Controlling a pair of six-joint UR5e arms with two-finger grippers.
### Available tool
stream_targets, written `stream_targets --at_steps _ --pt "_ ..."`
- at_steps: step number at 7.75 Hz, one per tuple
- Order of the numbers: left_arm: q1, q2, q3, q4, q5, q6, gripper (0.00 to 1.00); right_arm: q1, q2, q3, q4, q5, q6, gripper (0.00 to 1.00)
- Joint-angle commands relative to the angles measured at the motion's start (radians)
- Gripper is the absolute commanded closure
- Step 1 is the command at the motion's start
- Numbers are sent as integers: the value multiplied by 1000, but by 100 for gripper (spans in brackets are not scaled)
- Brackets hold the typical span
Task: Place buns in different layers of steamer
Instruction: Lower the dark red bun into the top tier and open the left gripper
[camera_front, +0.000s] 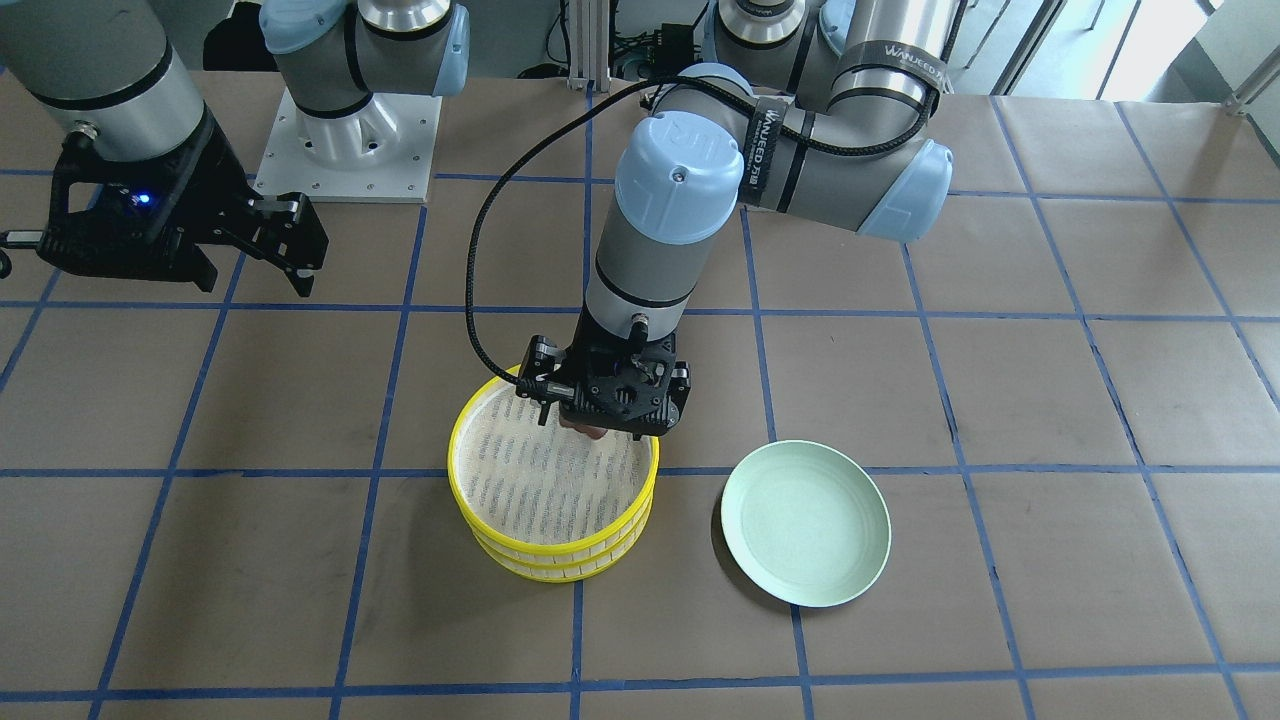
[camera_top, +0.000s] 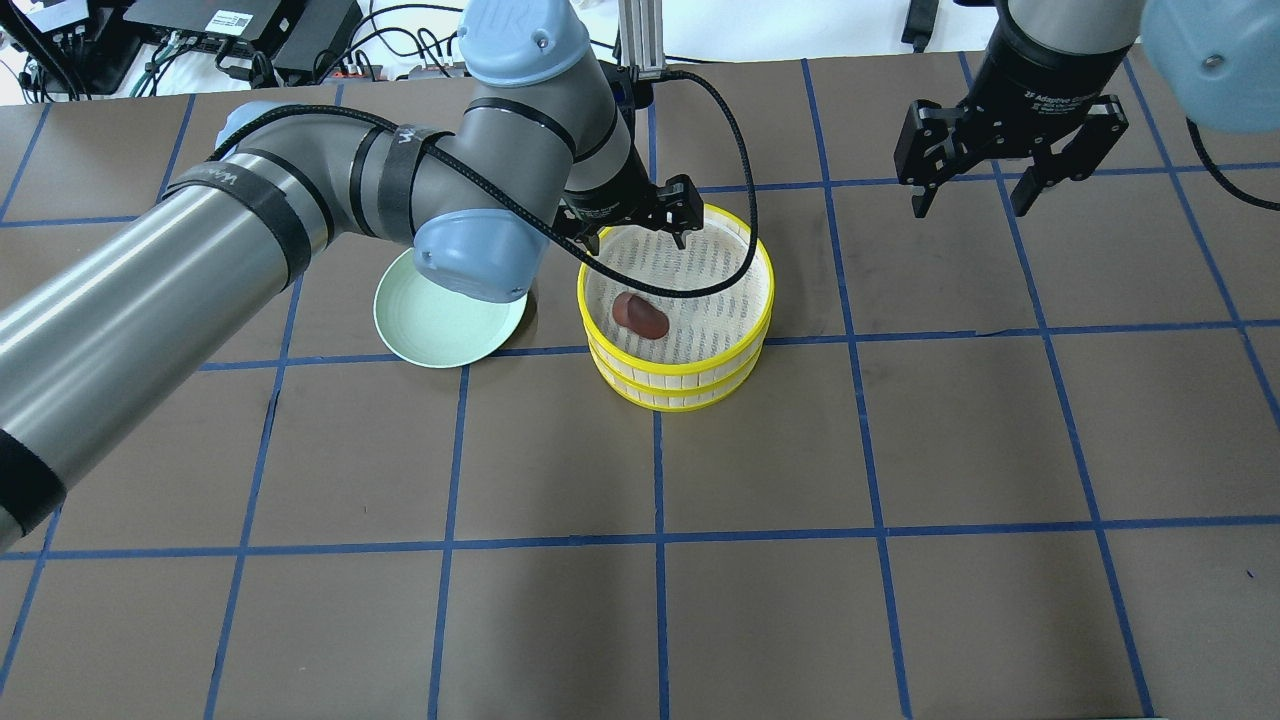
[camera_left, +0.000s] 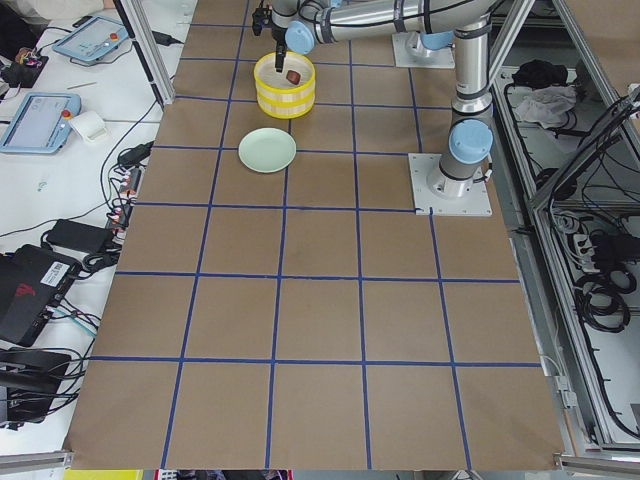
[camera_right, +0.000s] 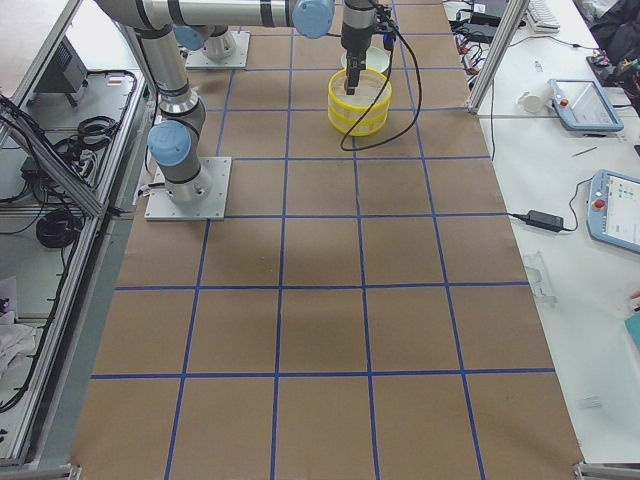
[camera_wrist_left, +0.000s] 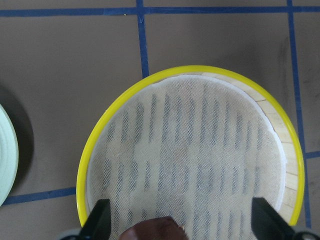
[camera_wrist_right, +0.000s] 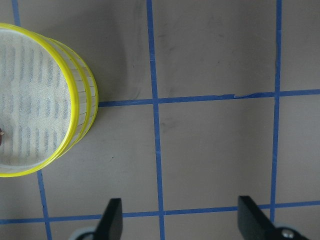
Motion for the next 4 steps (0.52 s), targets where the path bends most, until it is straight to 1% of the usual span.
stream_targets --at_steps 1,2,3,4 --pt "0 5 5 -2 11 12 0 0 0 0 -2 3 0 17" --pt "12 22 12 -14 35 27 0 0 0 0 -3 3 0 15" --pt "37 26 14 -27 122 107 0 0 0 0 -5 5 0 14" --pt "79 26 14 -65 162 171 0 0 0 0 -5 8 5 14"
